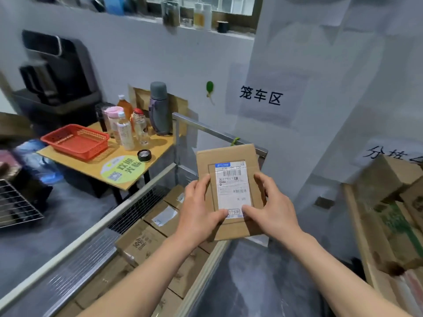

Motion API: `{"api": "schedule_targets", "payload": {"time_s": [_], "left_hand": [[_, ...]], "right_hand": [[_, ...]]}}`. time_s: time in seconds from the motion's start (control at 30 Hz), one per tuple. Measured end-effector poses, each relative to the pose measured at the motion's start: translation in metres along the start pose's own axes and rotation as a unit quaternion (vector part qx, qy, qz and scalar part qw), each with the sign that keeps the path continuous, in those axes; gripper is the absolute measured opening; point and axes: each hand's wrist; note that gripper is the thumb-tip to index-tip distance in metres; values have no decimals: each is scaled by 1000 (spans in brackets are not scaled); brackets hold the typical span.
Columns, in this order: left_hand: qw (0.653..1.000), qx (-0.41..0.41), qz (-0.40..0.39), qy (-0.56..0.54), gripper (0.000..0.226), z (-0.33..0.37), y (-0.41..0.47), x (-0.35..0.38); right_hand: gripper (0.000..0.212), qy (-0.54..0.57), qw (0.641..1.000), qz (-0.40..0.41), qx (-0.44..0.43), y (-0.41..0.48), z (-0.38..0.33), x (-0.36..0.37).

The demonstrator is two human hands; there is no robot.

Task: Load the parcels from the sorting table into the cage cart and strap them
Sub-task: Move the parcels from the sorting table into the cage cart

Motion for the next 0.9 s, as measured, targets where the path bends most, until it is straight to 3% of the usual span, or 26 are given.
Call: {"api": "schedule_targets", "payload": {"time_s": [0.2,0.43,0.63,0.9], "left_hand": [[995,-57,83,13,102,-30,47,-16],[979,-154,131,33,102,-58,110,10],[960,-236,143,37,102,-89,152,48],[950,-288,113,44,99,-147,164,85]], "right_hand": [[92,30,997,-40,-56,92,-25,31],[86,29,981,-139,-135,203,-8,76],[93,-48,952,-221,-208,276,25,119],[96,-81,929,-288,-220,295,72,185]]}}
Point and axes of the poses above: each hand's wrist, its own y-axis towards the middle knuckle, its own x-axis out of the palm, z = x × y, and after that the axes turned 1 degree about y, right-handed
